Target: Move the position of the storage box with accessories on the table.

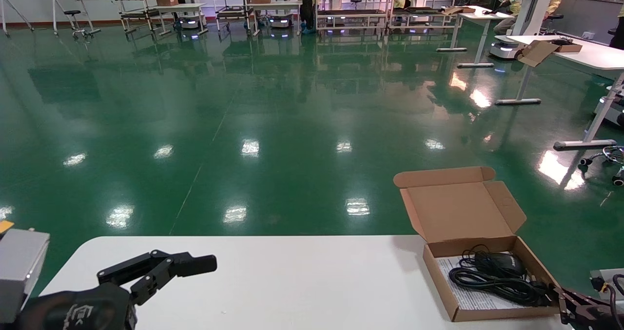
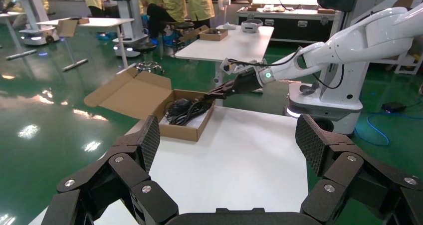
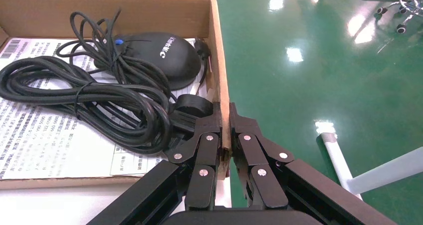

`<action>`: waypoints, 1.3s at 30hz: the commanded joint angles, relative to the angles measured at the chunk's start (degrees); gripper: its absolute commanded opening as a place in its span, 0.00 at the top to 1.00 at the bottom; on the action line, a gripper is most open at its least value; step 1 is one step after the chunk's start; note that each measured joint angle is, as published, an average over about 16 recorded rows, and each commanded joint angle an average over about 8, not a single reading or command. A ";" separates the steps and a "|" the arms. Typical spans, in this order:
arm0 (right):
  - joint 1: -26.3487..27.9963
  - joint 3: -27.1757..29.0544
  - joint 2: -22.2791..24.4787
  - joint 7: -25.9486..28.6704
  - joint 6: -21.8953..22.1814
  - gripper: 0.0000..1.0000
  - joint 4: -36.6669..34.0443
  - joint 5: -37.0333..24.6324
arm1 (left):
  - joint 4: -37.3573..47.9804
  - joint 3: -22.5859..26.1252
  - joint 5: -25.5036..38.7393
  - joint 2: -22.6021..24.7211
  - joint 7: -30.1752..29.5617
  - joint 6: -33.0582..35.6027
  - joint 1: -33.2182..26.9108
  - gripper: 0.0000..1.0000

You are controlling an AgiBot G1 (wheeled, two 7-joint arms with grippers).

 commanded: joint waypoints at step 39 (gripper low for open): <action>3.51 2.03 4.02 -1.46 -9.75 0.00 3.21 2.83 | 0.01 -0.01 -0.01 -0.01 0.00 -0.02 0.01 0.00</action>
